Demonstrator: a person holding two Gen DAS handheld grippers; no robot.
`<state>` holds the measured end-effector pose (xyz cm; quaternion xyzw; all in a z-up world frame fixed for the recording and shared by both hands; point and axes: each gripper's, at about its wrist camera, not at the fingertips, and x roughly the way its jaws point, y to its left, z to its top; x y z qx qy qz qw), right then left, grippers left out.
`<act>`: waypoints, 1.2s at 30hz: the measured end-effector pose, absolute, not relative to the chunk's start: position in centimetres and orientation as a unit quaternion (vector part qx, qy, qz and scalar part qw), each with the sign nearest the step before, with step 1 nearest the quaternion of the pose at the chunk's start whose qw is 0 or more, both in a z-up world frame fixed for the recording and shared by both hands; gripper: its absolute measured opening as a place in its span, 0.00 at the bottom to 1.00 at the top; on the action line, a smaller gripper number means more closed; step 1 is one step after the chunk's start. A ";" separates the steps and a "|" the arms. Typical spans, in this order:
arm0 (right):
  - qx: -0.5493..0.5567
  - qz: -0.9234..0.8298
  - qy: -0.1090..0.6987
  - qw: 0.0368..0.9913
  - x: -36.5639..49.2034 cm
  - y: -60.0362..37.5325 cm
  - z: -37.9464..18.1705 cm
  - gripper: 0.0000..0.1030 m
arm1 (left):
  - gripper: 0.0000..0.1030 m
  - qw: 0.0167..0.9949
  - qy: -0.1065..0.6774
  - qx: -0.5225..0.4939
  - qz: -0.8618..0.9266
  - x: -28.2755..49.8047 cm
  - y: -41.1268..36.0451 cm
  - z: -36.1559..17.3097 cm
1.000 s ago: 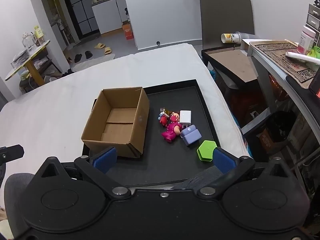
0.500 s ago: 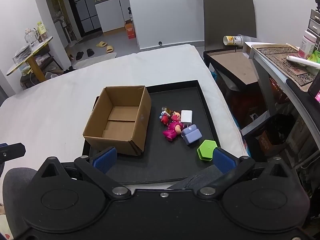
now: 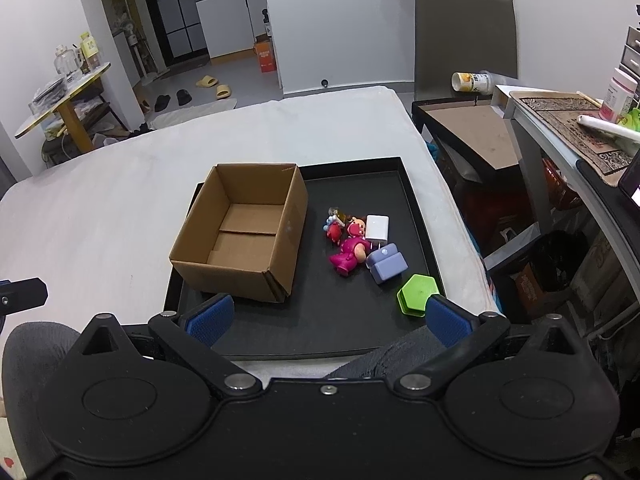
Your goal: Organize rigid objects
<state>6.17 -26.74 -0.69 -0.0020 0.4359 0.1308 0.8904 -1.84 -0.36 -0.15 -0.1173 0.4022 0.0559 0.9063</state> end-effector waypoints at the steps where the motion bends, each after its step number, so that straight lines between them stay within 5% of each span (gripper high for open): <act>1: -0.002 0.131 0.436 0.891 6.1 -26.7 -0.7 1.00 | 0.99 0.906 0.402 -0.117 0.056 -1.9 -0.4 -0.2; 36: -0.006 0.137 0.430 0.892 4.9 -26.3 -0.4 1.00 | 0.99 0.906 0.406 -0.107 0.050 -2.9 -0.2 0.2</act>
